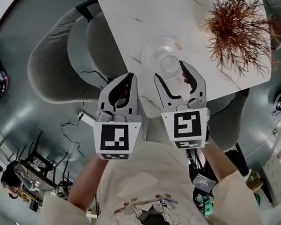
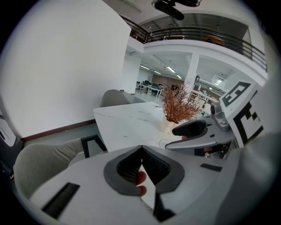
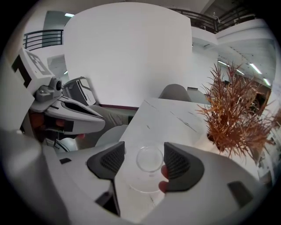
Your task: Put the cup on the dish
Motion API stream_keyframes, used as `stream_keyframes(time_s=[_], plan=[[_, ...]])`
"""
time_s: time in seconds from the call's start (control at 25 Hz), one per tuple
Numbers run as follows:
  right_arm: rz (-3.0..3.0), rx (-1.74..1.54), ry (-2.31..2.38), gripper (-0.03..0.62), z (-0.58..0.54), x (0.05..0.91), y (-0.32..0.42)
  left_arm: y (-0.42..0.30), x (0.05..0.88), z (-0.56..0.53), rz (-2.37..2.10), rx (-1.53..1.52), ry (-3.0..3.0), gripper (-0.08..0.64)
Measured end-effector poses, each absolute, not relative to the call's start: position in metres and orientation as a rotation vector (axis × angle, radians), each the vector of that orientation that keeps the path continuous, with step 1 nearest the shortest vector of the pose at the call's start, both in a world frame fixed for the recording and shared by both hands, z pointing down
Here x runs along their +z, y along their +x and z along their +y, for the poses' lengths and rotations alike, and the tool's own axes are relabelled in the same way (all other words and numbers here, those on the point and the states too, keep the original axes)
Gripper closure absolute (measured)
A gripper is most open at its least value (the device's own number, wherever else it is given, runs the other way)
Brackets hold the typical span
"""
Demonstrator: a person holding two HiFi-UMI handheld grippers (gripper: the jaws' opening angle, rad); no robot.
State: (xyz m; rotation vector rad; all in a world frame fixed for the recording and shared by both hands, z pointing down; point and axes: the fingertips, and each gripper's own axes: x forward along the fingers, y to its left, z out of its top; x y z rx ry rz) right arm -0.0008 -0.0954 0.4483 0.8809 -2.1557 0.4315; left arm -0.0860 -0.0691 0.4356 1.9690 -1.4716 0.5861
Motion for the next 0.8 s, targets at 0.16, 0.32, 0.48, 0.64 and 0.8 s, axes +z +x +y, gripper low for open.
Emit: stream_keyframes(time_s=[0.16,0.32,0.48,0.64,0.8], plan=[[-2.181,0.401,0.89,0.322,-0.098,0.431,-0.001,-0.08,0.424,-0.064,-1.478,0.575,1.974,0.555],[-2.221,0.403,0.925,0.322,-0.099,0.421,0.001,-0.076,0.415,-0.06,-1.485,0.568,1.978,0.555],[-2.242,0.414,0.954,0.322,-0.096,0.409,0.006,-0.074,0.404,-0.055,-1.496,0.564,1.989,0.555],[-2.257,0.426,0.961,0.322,-0.088,0.397,0.01,-0.074,0.393,-0.049,-1.511,0.555,1.993,0.555],[-2.272,0.431,0.961,0.324,-0.078,0.384,0.011,-0.071,0.382,-0.039,-1.519,0.545,1.997,0.555]])
